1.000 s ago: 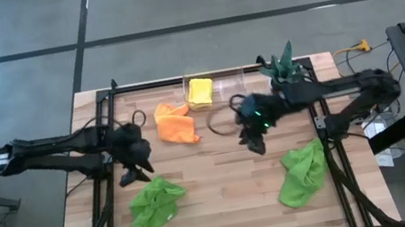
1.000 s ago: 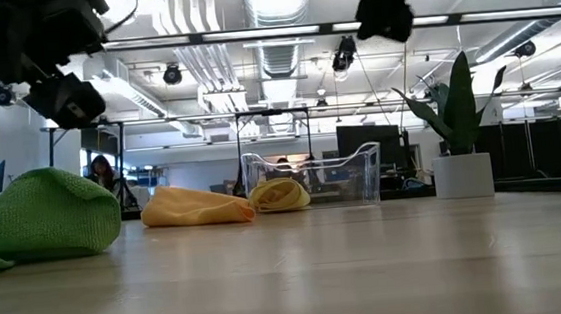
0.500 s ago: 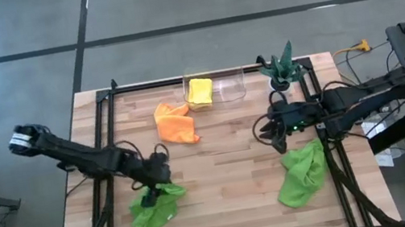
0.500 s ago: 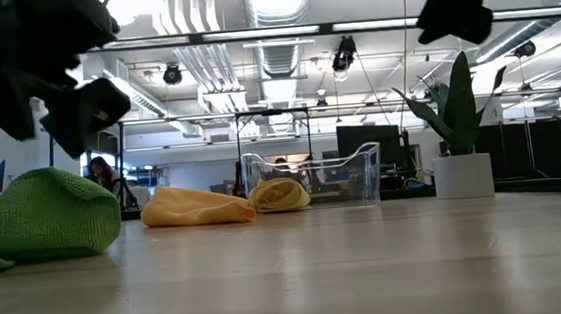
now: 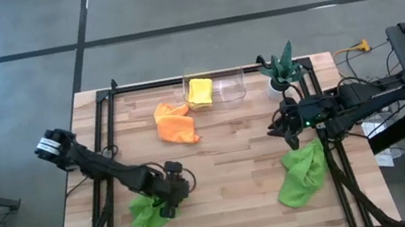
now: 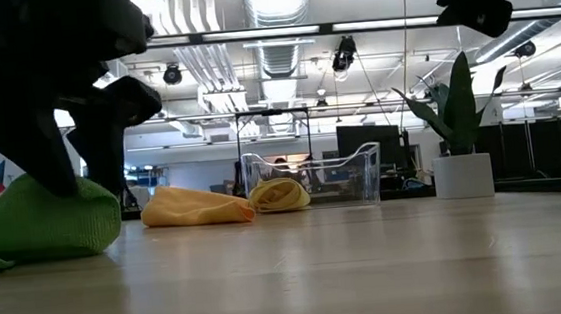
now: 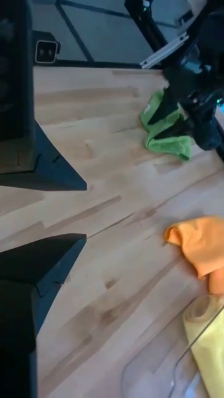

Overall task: Fold microfiber towels
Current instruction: Fold the left green microfiber towel

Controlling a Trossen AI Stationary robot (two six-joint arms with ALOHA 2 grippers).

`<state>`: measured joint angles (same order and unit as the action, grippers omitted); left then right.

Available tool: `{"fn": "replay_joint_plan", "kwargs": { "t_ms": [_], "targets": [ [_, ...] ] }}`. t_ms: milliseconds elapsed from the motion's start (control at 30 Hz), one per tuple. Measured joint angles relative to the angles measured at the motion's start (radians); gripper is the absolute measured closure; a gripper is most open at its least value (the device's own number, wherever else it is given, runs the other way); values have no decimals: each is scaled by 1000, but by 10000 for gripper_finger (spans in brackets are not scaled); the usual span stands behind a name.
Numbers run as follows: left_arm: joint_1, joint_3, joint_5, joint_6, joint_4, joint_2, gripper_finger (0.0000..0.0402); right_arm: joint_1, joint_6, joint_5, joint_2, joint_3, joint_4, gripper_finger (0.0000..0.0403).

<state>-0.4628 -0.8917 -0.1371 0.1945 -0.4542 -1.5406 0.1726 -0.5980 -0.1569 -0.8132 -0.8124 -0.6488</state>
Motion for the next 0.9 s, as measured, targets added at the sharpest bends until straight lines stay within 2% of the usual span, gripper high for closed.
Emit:
{"fn": "replay_joint_plan", "kwargs": {
  "t_ms": [67,233,333,567,800,900],
  "targets": [
    [-12,-32,-43,0,-46,-37,242,0,12,2,14,0,-1,287],
    [-30,-96,-51,9,-160,-103,292,0,23,4,47,0,-26,287],
    [-33,-123,-55,10,-187,-101,322,0,22,9,64,0,-52,287],
    [-34,-188,-144,9,-221,-68,394,0,23,25,85,0,-63,287],
    [-34,-244,-169,9,-344,-66,400,0,32,25,84,3,-63,287],
    [-32,-322,-239,5,-423,-55,401,0,33,25,84,5,-59,287]
  ]
}}
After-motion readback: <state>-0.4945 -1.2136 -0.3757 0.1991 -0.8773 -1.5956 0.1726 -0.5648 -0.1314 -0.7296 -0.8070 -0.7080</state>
